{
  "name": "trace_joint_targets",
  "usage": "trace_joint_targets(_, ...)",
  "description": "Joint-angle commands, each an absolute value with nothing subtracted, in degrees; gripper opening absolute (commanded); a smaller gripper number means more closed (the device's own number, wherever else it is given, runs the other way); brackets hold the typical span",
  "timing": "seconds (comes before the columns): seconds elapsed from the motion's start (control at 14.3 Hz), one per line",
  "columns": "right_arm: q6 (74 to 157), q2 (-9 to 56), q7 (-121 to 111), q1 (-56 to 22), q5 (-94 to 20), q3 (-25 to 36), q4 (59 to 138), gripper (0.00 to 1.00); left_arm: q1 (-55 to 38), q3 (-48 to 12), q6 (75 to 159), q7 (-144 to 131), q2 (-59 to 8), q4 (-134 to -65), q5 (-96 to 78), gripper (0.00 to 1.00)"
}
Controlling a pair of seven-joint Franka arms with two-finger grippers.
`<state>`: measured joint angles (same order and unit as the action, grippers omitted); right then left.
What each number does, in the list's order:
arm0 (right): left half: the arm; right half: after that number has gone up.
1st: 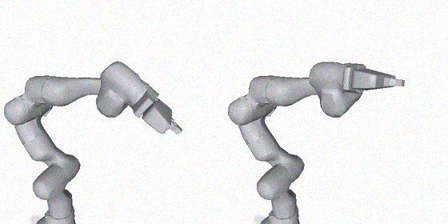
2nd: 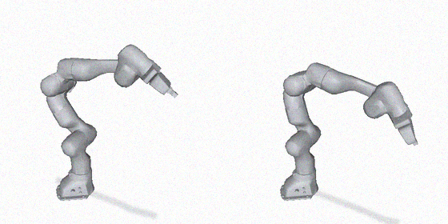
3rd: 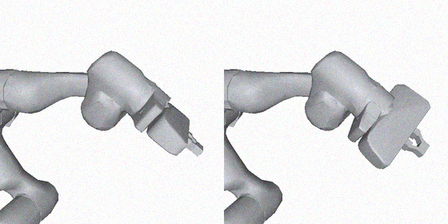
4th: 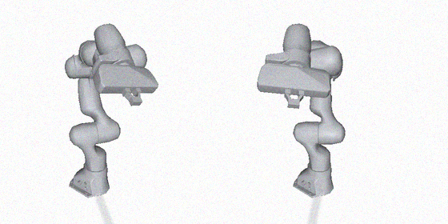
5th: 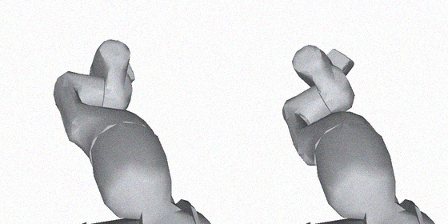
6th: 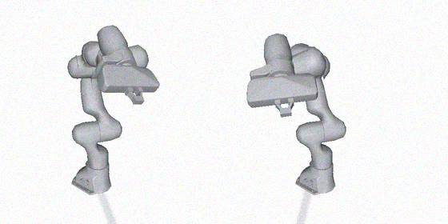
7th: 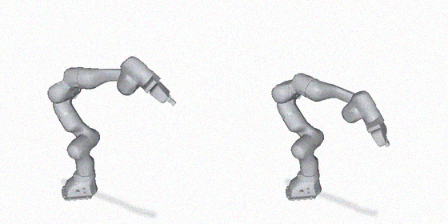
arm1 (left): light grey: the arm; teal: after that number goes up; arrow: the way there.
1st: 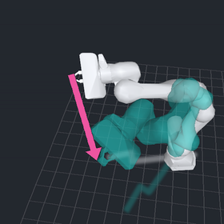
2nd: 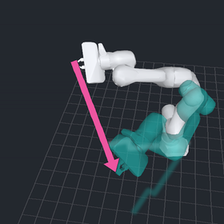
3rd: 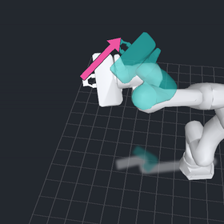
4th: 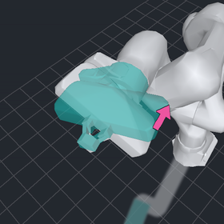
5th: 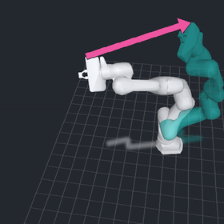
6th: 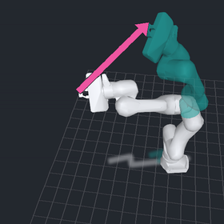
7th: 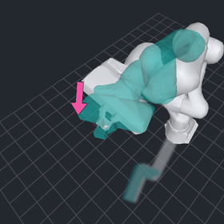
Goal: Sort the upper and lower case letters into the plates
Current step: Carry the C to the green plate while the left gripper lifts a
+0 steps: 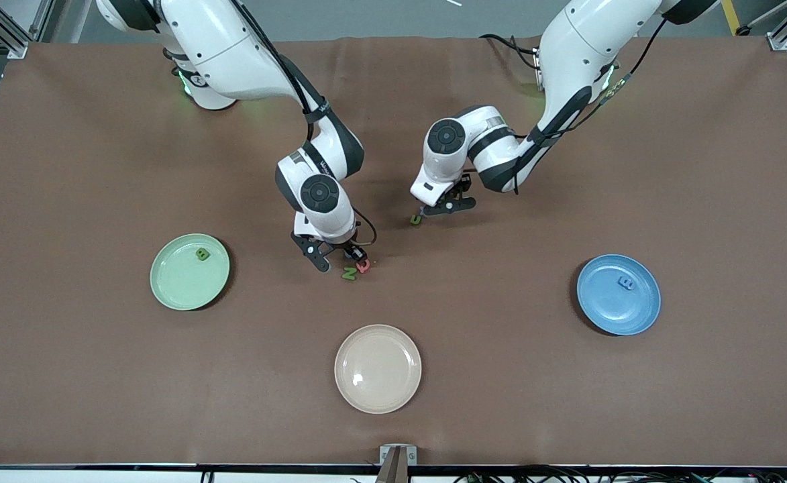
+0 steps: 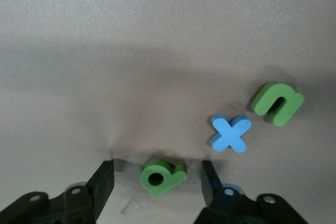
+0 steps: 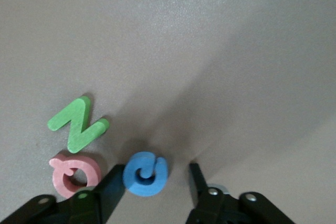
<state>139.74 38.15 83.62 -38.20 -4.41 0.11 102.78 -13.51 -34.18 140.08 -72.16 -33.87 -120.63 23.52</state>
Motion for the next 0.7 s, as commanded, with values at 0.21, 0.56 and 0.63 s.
trace_joint_targets(0.21,139.22,38.76,84.03,-37.97,-3.87,0.61,102.39,0.01,-13.62,-34.19,140.1,-73.48,-34.37,-120.41,25.22,0.46)
trace_joint_targets(0.56,131.42,34.03,72.89,-31.57,-3.78,0.7,103.09,0.0,-13.62,-34.19,140.1,-73.48,-34.28,-120.32,25.22,0.32)
trace_joint_targets(0.63,129.74,32.36,69.47,-29.9,-3.78,0.7,103.53,0.0,-13.62,-34.19,140.1,-73.39,-34.28,-120.32,25.22,0.29)
